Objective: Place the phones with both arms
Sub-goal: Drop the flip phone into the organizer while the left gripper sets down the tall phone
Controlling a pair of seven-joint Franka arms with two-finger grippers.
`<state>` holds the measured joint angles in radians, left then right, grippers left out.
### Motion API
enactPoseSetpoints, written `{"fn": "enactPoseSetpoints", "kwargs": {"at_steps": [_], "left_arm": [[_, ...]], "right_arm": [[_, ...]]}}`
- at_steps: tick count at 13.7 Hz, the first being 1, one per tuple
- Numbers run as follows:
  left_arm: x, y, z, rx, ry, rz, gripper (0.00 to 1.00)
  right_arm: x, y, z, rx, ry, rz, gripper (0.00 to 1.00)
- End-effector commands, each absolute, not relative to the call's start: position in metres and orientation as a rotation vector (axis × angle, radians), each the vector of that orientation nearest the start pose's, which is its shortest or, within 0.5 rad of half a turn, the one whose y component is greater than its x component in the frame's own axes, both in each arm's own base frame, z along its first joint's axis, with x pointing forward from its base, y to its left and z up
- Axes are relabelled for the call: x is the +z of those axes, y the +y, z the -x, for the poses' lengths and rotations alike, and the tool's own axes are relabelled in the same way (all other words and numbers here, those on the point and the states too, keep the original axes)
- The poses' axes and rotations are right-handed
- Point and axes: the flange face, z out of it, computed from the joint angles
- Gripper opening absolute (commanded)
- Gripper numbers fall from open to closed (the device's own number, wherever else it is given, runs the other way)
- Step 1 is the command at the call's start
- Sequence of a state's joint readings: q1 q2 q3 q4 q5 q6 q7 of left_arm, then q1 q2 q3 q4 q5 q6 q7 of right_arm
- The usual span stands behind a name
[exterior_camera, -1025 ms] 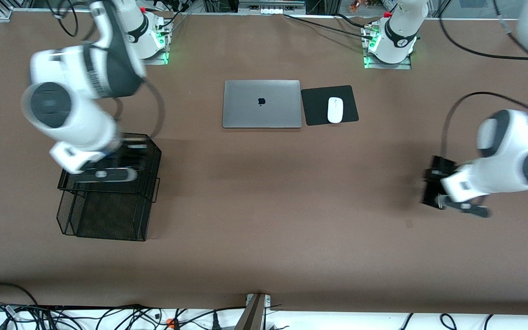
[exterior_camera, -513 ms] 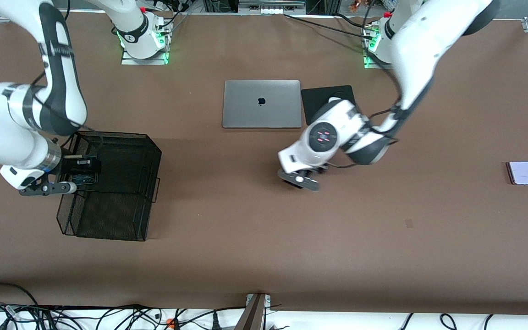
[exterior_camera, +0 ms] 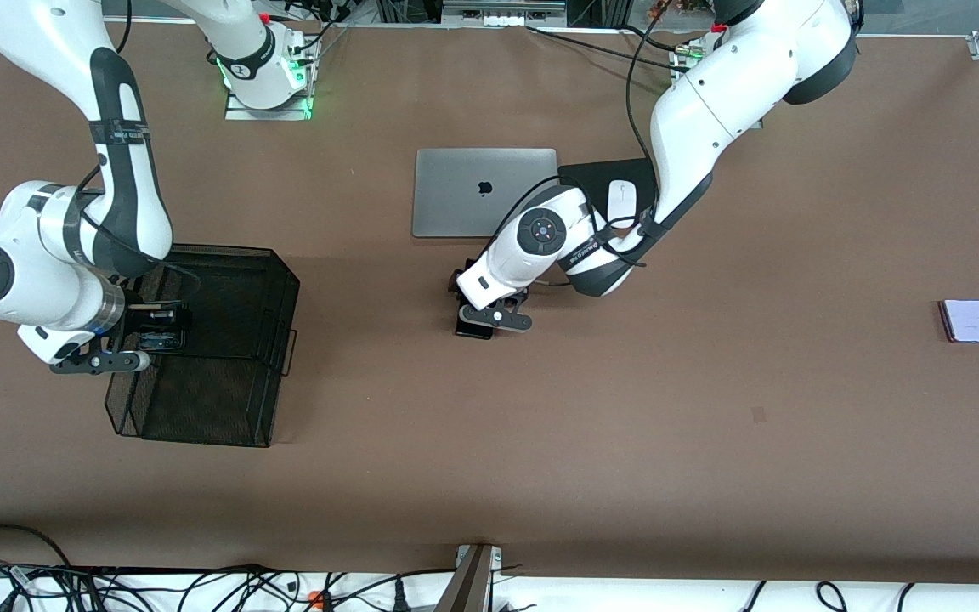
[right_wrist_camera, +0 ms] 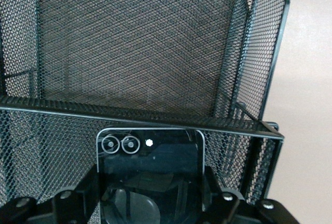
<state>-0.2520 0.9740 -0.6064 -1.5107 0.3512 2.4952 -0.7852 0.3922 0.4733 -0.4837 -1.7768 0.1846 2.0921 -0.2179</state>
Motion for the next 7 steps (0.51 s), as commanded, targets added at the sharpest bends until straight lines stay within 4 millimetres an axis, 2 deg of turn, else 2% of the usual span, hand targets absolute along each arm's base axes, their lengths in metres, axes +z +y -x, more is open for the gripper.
{"fn": "enactPoseSetpoints", "kwargs": {"at_steps": [1, 2, 4, 7], "left_arm": [[0.202, -0.469, -0.549, 0.031, 0.09, 3.386, 1.0], [0.225, -0.454, -0.559, 0.057, 0.082, 3.327, 1.0], [0.281, -0.406, -0.576, 0.118, 0.053, 3.175, 1.0], [0.336, -0.34, -0.58, 0.287, 0.209, 2.968, 1.0]], "right_arm": [[0.325, -0.029, -0.639, 0.167, -0.071, 3.152, 1.0], [0.33, -0.031, -0.64, 0.164, -0.067, 3.152, 1.0], [0.349, -0.025, -0.647, 0.173, 0.0, 3.149, 1.0], [0.388, 0.007, -0.658, 0.212, 0.02, 3.155, 1.0]]}}
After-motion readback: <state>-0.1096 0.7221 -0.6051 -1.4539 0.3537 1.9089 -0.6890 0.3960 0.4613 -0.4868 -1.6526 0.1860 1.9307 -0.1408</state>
